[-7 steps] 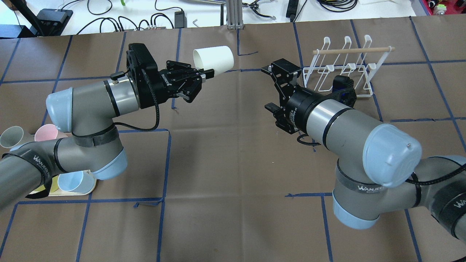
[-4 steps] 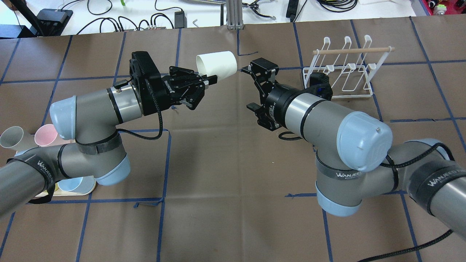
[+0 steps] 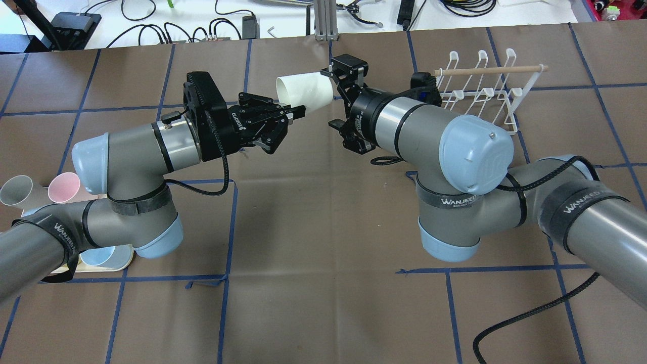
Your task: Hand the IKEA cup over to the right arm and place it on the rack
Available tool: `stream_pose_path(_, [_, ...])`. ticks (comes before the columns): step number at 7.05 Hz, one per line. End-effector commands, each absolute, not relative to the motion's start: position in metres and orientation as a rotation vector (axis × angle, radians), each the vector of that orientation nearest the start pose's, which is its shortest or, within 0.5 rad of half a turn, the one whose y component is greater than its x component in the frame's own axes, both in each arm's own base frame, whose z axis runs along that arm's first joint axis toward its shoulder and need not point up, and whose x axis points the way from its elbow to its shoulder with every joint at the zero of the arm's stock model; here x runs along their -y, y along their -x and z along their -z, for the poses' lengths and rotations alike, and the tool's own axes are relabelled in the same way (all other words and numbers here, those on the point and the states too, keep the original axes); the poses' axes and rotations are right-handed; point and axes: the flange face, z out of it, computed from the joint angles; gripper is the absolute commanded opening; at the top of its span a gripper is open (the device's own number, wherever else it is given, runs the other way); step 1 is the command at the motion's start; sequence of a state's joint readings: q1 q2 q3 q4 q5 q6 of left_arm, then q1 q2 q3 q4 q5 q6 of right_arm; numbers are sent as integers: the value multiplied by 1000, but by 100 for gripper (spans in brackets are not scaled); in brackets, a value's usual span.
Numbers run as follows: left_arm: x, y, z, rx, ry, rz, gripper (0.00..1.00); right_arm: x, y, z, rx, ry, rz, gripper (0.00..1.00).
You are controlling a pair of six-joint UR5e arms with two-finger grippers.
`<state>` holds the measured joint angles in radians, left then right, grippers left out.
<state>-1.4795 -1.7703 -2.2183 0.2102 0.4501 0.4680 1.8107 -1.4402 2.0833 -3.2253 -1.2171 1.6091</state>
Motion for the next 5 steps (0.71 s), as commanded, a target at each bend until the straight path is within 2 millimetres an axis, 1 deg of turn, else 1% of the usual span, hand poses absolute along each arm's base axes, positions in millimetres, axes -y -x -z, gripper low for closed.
stream_pose_path(1, [456,183,-340,1807,975,-1286,1,462,-292,-381,-1768,-1180,409,100])
stream_pose_path(3, [456,183,-340,1805,977,-1287,2,465,-295,-381,-1754,-1195,397,100])
stream_pose_path(5, [455,183,-340,1806,978,-1289,2,470,-296,-376,-1760,-1199,391,100])
